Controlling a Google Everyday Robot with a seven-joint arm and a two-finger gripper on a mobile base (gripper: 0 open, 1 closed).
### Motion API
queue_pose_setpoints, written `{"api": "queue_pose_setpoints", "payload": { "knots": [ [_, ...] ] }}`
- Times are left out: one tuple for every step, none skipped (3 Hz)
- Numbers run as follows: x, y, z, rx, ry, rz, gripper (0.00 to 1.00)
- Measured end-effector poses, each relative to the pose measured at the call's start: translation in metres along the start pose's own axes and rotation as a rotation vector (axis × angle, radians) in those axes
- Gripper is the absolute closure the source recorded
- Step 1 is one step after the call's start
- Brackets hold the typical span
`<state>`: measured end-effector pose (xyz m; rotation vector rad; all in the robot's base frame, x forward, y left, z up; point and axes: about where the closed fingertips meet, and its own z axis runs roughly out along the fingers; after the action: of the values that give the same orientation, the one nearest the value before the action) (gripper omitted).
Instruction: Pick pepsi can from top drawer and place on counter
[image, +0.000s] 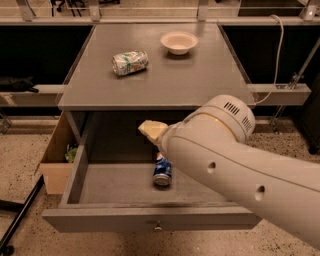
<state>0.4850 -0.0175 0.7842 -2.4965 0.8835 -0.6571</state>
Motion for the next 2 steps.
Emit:
{"api": "queue_pose_setpoints", "payload": {
  "knots": [
    [0.0142, -0.0046, -0.0039, -0.005, 0.05, -0.076, 0.0],
    [0.0142, -0.0048, -0.004, -0.005, 0.05, -0.077, 0.0]
  ]
}}
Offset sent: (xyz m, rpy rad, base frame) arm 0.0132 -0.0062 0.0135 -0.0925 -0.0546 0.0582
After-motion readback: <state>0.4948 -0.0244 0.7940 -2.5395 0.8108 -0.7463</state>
